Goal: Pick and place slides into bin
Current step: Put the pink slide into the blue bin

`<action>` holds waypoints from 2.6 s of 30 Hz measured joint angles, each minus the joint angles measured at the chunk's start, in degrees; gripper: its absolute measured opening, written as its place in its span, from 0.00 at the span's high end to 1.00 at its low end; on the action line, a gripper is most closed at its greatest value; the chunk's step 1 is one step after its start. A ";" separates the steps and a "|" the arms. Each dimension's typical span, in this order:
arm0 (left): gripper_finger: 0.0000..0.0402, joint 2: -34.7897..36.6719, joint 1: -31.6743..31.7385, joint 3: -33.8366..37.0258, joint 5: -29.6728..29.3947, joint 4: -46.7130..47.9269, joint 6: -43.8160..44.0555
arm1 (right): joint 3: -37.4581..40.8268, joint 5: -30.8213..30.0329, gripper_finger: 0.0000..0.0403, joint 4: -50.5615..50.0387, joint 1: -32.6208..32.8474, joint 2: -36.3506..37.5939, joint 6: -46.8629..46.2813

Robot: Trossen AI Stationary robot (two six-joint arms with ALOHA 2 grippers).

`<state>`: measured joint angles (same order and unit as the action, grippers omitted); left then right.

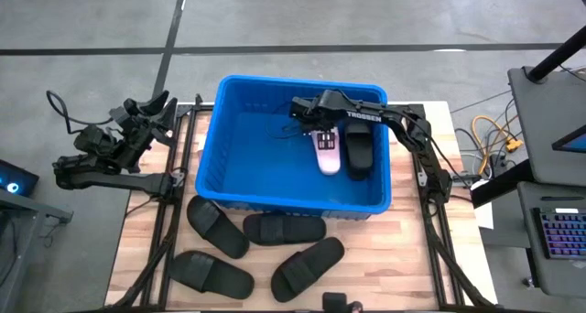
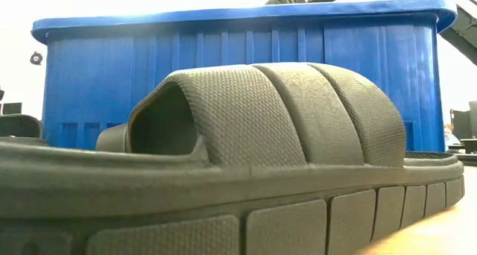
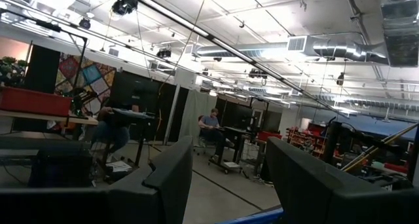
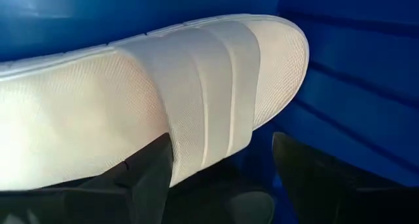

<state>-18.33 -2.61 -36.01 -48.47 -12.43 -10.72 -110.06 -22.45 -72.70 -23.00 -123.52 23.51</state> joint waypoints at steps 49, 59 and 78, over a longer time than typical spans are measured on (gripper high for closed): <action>0.55 0.11 -0.04 0.00 0.50 9.16 4.72 | -2.34 37.66 0.46 52.92 8.54 31.93 -20.24; 0.55 0.76 0.00 0.00 0.46 9.09 1.38 | 24.67 27.90 0.46 63.21 11.56 51.53 -25.46; 0.55 5.27 -0.02 -0.01 5.60 19.32 5.10 | 73.95 13.26 0.46 109.03 11.74 73.14 -40.09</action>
<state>-13.06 -2.63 -36.02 -42.87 6.89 -5.62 -36.11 -9.19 36.33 -11.27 -50.38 -16.58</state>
